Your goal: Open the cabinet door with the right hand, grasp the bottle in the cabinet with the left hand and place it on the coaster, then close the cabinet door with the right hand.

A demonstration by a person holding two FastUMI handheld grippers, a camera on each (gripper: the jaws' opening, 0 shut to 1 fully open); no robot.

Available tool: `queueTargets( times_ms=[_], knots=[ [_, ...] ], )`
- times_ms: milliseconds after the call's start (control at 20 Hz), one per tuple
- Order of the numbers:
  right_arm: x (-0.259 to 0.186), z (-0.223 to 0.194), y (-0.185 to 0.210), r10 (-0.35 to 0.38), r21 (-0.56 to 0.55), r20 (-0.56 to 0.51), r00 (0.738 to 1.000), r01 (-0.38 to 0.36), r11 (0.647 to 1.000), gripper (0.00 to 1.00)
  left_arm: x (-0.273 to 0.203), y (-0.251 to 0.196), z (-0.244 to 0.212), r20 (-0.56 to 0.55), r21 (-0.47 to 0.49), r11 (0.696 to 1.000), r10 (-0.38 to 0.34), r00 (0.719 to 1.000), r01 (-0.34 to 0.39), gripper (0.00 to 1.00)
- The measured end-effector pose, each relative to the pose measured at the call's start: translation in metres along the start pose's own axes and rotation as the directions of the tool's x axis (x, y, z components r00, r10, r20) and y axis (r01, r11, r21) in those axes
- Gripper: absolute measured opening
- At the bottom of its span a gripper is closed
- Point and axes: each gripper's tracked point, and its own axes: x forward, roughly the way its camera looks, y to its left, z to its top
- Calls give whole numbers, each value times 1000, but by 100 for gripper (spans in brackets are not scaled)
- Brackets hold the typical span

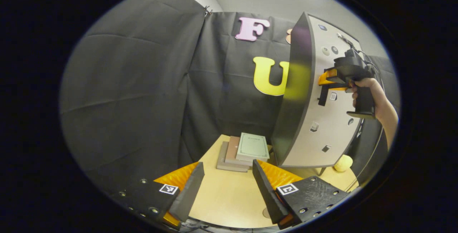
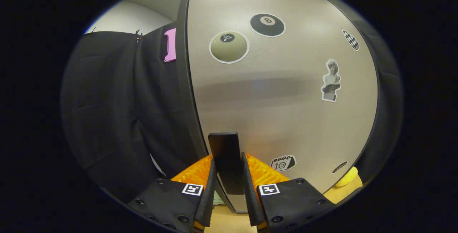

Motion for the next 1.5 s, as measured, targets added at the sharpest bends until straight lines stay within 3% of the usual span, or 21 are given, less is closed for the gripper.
queueTargets(
  times_ms=[50, 200, 250, 500, 550, 1000, 1050, 1200, 1300, 1500],
  knots=[
    [-2, 2, 1, -2, -17, 9, 1000, 2, 1000, 36, -2, -1, -1, 2, 9, 1000, -2, 1000, 2, 84],
    [1, 0, -1, -26, -107, 41, 999, 31, 994, 36, -7, -2, -3, 5, 19, 1000, -9, 1000, 9, 84],
    [-1, 1, 0, -30, -106, 46, 999, 34, 994, 29, -10, -2, -4, 3, 19, 1000, -7, 1000, 7, 84],
    [1, 1, 1, -10, -141, 52, 999, 17, 990, 18, -32, -15, -12, 1, -5, 999, -35, 999, 35, 82],
    [-1, 0, 1, -2, -143, 38, 999, 7, 990, 8, -36, -17, -15, -5, -5, 999, -39, 999, 39, 82],
    [-38, -7, 4, 123, -140, 20, 992, -119, 983, 11, -59, -43, -16, 8, 21, 997, -77, 997, 77, 82],
    [-46, -8, 3, 141, -145, 19, 990, -137, 980, 8, -66, -46, -17, 15, 27, 997, -76, 997, 76, 82],
    [-67, -12, -1, 179, -155, 20, 984, -174, 972, 11, -71, -54, -7, 26, 32, 998, -60, 998, 59, 87],
    [-83, -15, -5, 212, -140, 11, 977, -209, 968, 8, -81, -66, -6, 29, 42, 998, -47, 999, 45, 84],
    [-111, -20, -15, 255, -153, -4, 967, -253, 955, 11, -106, -89, -4, 38, 70, 997, -26, 999, 23, 82]
  ],
)
